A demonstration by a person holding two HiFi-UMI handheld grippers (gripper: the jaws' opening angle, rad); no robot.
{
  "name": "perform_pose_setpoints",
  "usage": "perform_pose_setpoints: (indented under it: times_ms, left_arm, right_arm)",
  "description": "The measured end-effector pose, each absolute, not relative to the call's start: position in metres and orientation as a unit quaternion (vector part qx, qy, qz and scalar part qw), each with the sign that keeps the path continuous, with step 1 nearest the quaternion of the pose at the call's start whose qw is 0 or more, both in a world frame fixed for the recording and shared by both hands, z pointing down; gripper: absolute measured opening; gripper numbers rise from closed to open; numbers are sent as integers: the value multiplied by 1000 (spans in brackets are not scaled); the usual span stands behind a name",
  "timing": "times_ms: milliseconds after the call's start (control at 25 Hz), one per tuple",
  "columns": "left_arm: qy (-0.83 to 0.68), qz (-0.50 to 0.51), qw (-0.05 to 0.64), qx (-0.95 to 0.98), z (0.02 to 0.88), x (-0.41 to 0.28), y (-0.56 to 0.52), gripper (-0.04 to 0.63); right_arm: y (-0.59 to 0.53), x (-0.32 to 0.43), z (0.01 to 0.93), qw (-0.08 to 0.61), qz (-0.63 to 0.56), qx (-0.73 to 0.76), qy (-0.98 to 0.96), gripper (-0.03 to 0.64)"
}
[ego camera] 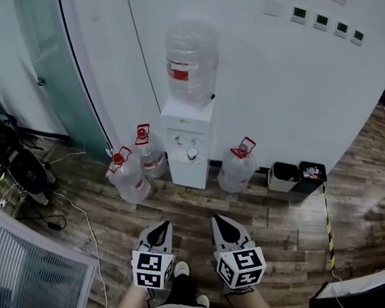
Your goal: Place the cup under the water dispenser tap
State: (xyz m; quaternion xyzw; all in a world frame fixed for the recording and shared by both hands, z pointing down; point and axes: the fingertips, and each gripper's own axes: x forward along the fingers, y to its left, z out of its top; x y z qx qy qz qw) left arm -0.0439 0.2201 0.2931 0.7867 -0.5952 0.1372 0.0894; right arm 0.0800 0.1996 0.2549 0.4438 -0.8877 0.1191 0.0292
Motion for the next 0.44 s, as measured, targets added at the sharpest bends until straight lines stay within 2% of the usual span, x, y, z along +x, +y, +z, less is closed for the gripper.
perform_pose_setpoints:
  times_ms: [440]
  left_arm:
    - [-589, 141, 103, 789, 306, -36, 233, 51]
  right_arm:
    - [211, 85, 266, 40, 124, 446, -886, 20]
